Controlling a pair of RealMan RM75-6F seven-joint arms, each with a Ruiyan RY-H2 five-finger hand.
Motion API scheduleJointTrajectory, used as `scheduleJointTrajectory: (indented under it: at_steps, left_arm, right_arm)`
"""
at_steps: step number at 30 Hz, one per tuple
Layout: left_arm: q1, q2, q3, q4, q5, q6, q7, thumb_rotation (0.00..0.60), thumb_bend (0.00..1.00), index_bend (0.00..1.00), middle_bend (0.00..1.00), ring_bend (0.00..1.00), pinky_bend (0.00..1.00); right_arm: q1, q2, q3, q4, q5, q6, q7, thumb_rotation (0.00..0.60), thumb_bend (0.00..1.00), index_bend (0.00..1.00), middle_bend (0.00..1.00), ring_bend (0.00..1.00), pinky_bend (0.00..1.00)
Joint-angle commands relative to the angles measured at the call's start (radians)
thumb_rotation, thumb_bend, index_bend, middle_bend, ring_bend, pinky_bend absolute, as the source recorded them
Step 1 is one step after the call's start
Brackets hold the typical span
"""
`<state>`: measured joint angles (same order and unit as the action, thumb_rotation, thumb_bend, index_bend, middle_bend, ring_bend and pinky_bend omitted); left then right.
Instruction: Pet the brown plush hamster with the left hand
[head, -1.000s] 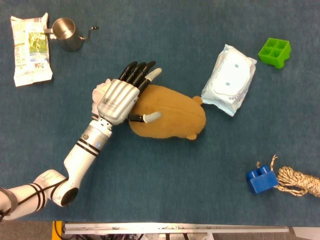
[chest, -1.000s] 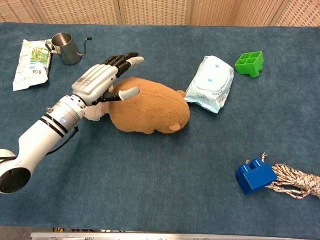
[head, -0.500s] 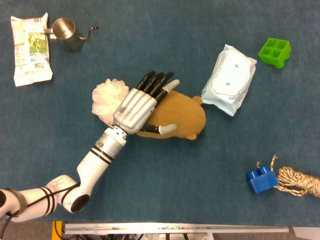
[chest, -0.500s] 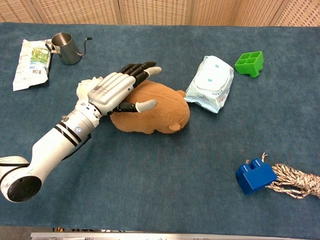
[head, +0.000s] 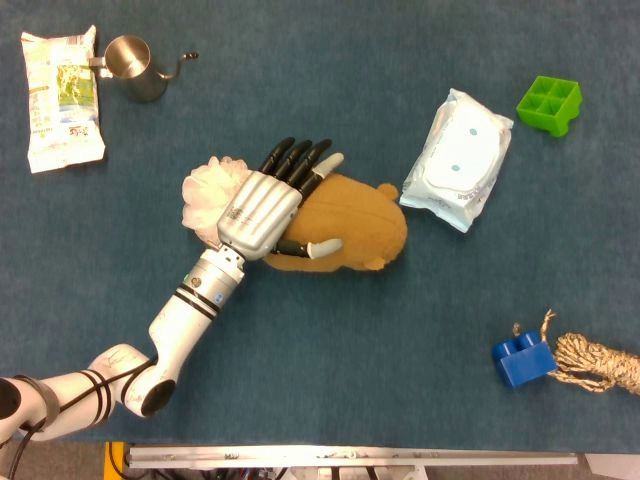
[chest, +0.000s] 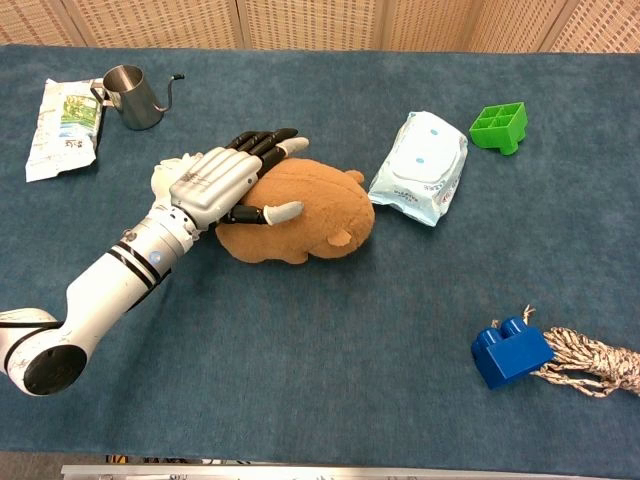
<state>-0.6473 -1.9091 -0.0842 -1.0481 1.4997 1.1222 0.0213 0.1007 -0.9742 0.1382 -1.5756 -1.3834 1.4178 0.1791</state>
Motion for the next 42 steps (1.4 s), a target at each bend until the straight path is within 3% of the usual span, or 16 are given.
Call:
scheduleJointTrajectory:
  at_steps: [1, 12, 20, 26, 32, 35, 39, 42]
  left_arm:
    - [0.002, 0.004, -0.003, 0.009, -0.004, 0.002, -0.001, 0.010, 0.02, 0.00, 0.02, 0.00, 0.00]
    - [0.016, 0.048, -0.013, -0.023, -0.016, 0.021, 0.003, 0.011, 0.02, 0.00, 0.02, 0.00, 0.00]
    - [0.025, 0.074, -0.010, -0.140, -0.013, 0.034, 0.007, 0.010, 0.02, 0.00, 0.02, 0.00, 0.00]
    - [0.024, 0.067, -0.011, -0.207, -0.051, -0.016, -0.024, 0.011, 0.02, 0.00, 0.02, 0.00, 0.00]
    - [0.013, 0.043, -0.021, -0.188, -0.071, -0.044, -0.030, 0.043, 0.02, 0.00, 0.02, 0.00, 0.00]
    - [0.013, 0.036, -0.020, -0.173, -0.068, -0.043, -0.049, 0.110, 0.02, 0.00, 0.02, 0.01, 0.00]
    - [0.014, 0.026, -0.020, -0.153, -0.070, -0.044, -0.061, 0.314, 0.02, 0.00, 0.02, 0.02, 0.00]
    - [0.015, 0.016, -0.022, -0.121, -0.074, -0.044, -0.059, 0.366, 0.02, 0.00, 0.02, 0.02, 0.00]
  right_arm:
    - [0.000, 0.000, 0.000, -0.001, -0.001, 0.000, 0.000, 0.600, 0.09, 0.25, 0.35, 0.18, 0.17]
    - [-0.007, 0.004, 0.000, -0.003, -0.006, 0.013, 0.007, 0.600, 0.09, 0.25, 0.35, 0.18, 0.17]
    - [-0.008, 0.003, -0.002, 0.000, -0.009, 0.013, 0.010, 0.600, 0.09, 0.25, 0.35, 0.18, 0.17]
    - [-0.011, 0.003, -0.002, 0.001, -0.005, 0.013, 0.010, 0.600, 0.09, 0.25, 0.35, 0.18, 0.17]
    - [-0.014, 0.005, -0.002, 0.001, -0.003, 0.016, 0.010, 0.600, 0.09, 0.25, 0.35, 0.18, 0.17]
    - [-0.016, 0.004, -0.002, 0.003, 0.000, 0.014, 0.010, 0.600, 0.09, 0.25, 0.35, 0.18, 0.17]
    - [-0.014, 0.003, -0.003, 0.005, 0.000, 0.011, 0.011, 0.600, 0.09, 0.25, 0.35, 0.18, 0.17]
    - [-0.013, 0.002, -0.002, 0.006, 0.000, 0.009, 0.012, 0.600, 0.09, 0.25, 0.35, 0.18, 0.17]
